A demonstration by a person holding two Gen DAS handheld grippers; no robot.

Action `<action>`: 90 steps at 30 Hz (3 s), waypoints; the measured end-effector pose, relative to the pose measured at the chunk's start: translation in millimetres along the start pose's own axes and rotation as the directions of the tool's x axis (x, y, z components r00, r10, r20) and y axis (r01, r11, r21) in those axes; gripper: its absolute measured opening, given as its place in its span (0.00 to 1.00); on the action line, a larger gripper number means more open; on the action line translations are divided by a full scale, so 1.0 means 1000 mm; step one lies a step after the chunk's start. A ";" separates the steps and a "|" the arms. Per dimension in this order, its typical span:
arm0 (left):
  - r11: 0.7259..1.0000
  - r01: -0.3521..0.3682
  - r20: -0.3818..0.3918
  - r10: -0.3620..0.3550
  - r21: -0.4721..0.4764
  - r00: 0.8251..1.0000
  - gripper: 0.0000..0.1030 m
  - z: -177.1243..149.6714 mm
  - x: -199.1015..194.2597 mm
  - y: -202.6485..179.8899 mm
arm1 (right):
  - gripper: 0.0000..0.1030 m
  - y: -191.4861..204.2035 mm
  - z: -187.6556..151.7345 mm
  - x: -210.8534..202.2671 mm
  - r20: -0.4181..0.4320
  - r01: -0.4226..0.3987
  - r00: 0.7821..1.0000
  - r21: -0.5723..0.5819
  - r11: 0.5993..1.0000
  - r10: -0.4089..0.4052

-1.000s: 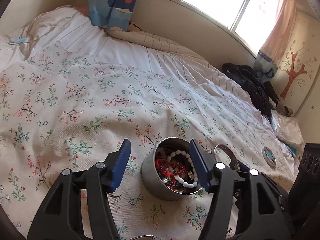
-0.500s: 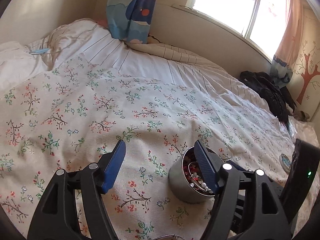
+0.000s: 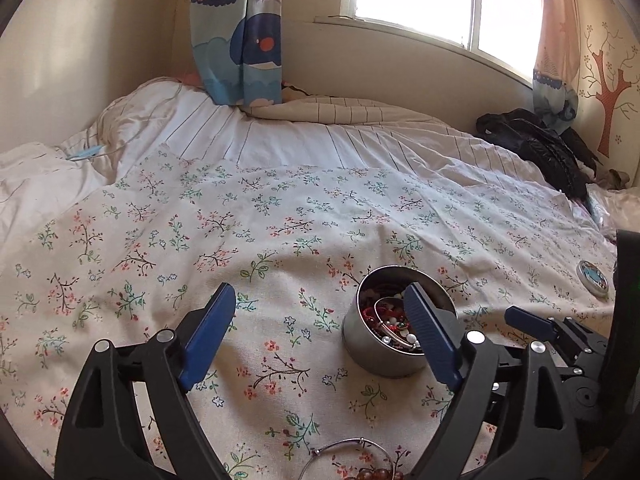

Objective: Organize jewelry
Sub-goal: 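Move both open grippers to the last silver bangle and amber beads, then grasp the silver bangle with the left gripper while the right grasps the amber bead bracelet, then carry the bangle over the tin and open the left gripper while the right carries the amber beads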

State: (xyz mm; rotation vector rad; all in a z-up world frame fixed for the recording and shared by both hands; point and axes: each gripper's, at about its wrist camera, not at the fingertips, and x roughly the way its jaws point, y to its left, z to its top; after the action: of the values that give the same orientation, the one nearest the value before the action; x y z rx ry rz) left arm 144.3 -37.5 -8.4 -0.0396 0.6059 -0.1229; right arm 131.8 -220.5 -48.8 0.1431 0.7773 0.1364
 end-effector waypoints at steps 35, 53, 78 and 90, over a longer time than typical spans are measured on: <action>0.943 -0.111 -0.276 0.203 0.315 0.940 0.82 -0.077 0.000 -0.001 | 0.90 0.053 -0.081 -0.007 -0.222 0.088 0.960 -0.330 0.940 -0.168; 0.905 -0.075 -0.258 0.197 0.418 0.946 0.44 -0.077 0.018 -0.027 | 0.47 -0.004 -0.058 -0.017 -0.196 -0.053 0.979 -0.009 0.999 0.050; 0.967 0.255 -0.159 -0.251 0.005 0.955 0.05 -0.045 -0.027 0.013 | 0.12 -0.045 -0.049 -0.050 0.034 -0.389 0.917 0.297 0.872 0.398; 0.977 0.191 -0.066 -0.185 0.097 0.980 0.05 -0.035 -0.042 -0.014 | 0.12 -0.043 -0.035 -0.085 0.212 -0.401 0.910 0.229 0.887 0.356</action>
State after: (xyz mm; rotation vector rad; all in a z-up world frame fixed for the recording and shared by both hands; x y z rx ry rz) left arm 88.4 -46.0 -12.7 0.0064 0.6509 -0.3401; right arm 50.8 -274.4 -22.6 0.5607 0.5911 0.3881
